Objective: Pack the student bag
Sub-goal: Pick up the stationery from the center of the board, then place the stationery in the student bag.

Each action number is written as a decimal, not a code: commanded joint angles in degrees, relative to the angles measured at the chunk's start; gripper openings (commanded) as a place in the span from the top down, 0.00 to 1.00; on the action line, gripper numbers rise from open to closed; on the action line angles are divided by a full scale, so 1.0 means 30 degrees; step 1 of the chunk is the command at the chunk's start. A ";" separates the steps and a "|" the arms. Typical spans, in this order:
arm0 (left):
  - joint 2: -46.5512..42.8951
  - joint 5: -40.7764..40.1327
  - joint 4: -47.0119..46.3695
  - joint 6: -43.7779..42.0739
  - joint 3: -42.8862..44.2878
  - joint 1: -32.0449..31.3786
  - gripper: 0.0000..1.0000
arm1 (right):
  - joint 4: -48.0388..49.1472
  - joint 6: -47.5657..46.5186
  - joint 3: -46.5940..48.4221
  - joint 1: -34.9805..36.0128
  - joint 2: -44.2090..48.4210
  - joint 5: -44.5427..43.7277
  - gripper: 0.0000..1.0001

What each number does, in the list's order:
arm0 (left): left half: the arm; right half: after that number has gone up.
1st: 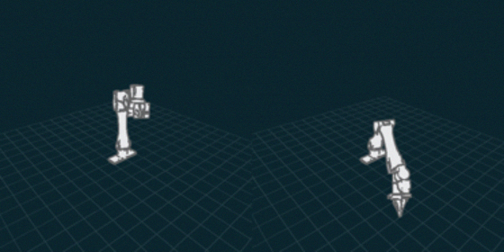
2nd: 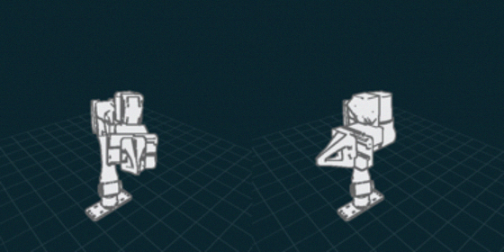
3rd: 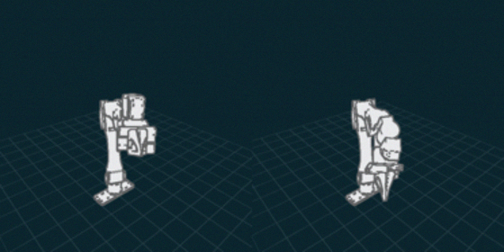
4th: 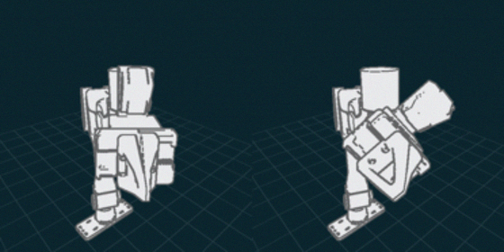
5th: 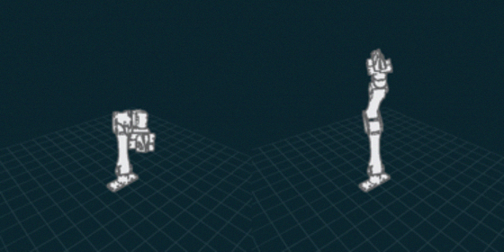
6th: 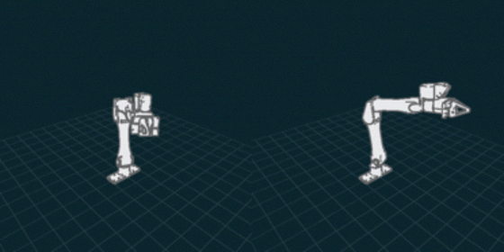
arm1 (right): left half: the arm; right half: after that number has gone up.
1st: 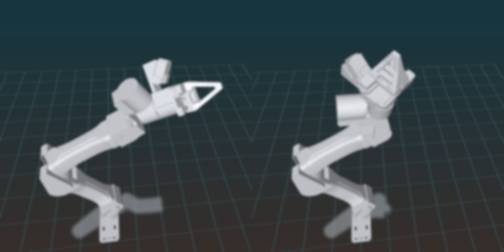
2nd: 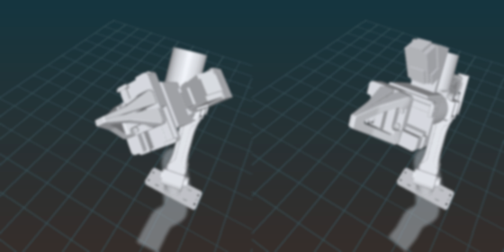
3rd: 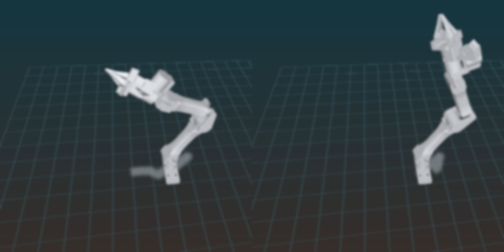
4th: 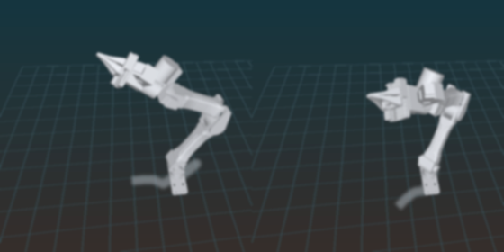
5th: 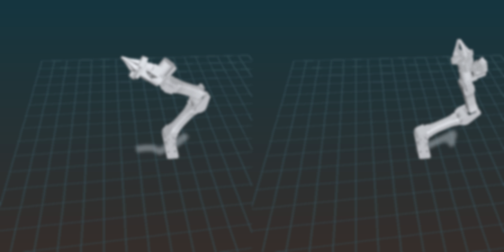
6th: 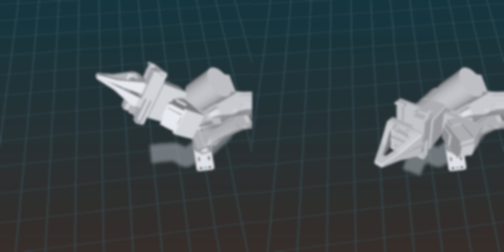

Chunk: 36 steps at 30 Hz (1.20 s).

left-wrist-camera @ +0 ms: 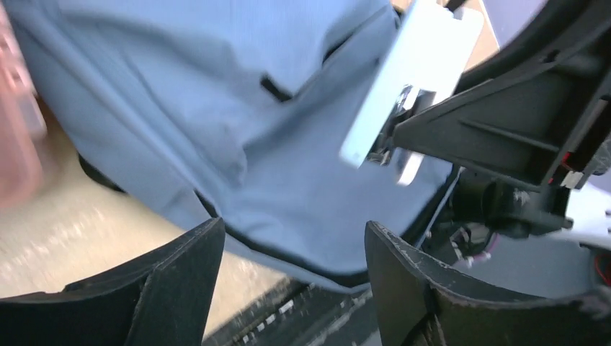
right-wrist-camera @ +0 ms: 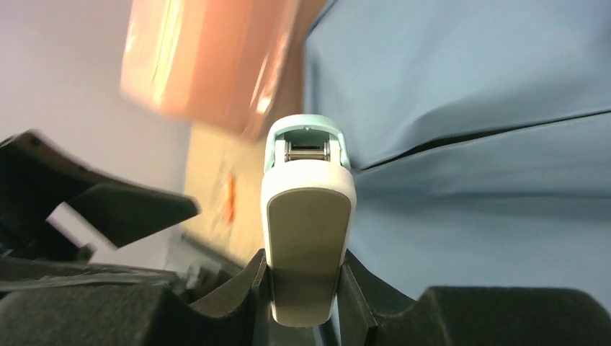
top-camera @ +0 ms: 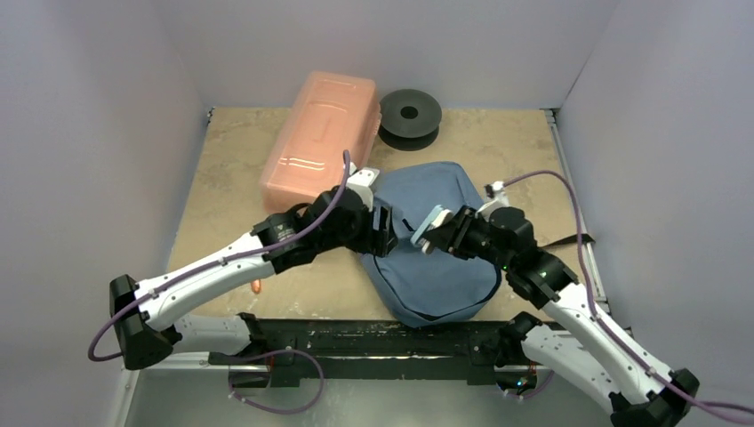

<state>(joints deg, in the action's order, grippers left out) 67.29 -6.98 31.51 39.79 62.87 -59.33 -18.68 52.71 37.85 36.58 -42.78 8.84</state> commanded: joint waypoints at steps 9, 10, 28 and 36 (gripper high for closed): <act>1.1261 0.0968 -0.1450 -1.3942 1.0509 0.0856 0.26 | -0.6484 -0.2629 0.1789 -0.2854 0.0917 -0.5619 1.00; 1.1856 0.1041 -0.1274 -1.4509 1.0889 0.0866 0.26 | -0.6741 -0.2701 0.1765 -0.2958 0.1095 -0.5713 1.00; 1.3995 -0.0152 -0.0966 -1.4712 1.2159 0.0908 0.99 | -0.2839 -0.1667 0.0143 -0.3411 0.0648 0.0171 1.00; 1.2507 0.1814 -0.2115 -1.2287 1.1262 0.0974 1.00 | 0.3138 -0.1051 -0.2441 -0.7223 -0.0386 0.7702 1.00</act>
<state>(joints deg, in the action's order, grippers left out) 110.80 -5.69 30.09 -2.42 96.44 -56.73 -25.61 47.42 34.57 19.79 -42.68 16.03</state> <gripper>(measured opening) 0.009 0.348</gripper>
